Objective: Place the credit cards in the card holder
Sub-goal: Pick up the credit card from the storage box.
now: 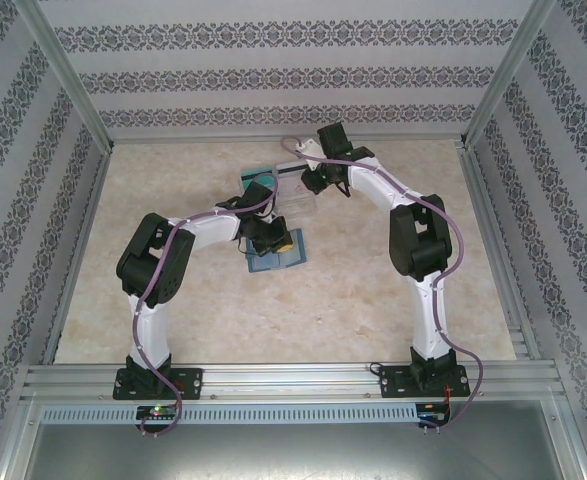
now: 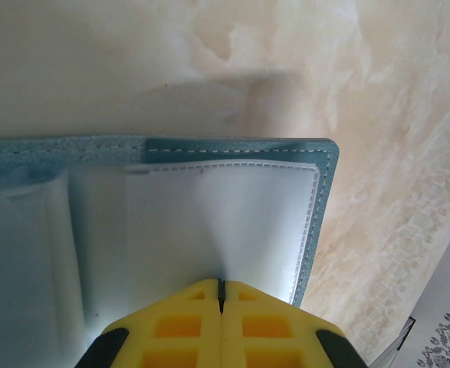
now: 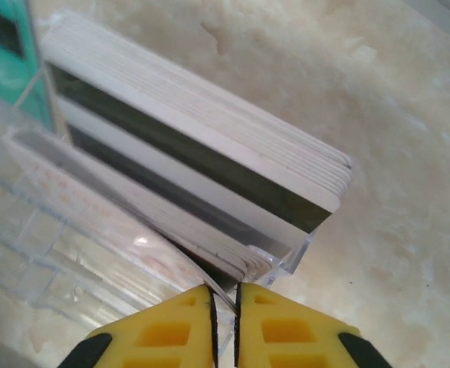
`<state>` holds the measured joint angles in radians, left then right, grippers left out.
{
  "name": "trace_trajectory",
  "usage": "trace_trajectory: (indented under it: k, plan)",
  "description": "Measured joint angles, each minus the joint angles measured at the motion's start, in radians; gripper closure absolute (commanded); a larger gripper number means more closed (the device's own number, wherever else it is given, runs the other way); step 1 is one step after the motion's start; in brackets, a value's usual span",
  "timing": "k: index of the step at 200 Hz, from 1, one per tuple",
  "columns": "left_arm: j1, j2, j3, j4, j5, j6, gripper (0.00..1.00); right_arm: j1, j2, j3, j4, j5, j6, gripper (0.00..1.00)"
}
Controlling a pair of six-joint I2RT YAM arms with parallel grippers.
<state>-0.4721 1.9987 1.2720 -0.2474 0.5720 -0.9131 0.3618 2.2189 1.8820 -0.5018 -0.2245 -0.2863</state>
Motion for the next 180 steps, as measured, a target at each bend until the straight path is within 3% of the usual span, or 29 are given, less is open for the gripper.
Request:
trace_trajectory:
  k: [20, 39, 83, 180]
  plan:
    - [0.0, 0.0, 0.0, 0.0, 0.0, 0.0, 1.0, -0.001, -0.001, 0.0, 0.001, -0.014, -0.003, 0.97]
    - [0.0, 0.0, 0.0, 0.0, 0.0, 0.0, 1.0, -0.003, -0.007, -0.008, 0.002, -0.027, -0.002, 0.98]
    - [0.0, 0.0, 0.0, 0.0, 0.0, 0.0, 1.0, -0.019, -0.026, -0.031, 0.009, -0.065, -0.002, 0.99]
    - [0.0, 0.0, 0.0, -0.002, 0.0, 0.0, 1.0, -0.08, -0.046, -0.035, 0.005, -0.291, 0.043, 0.99]
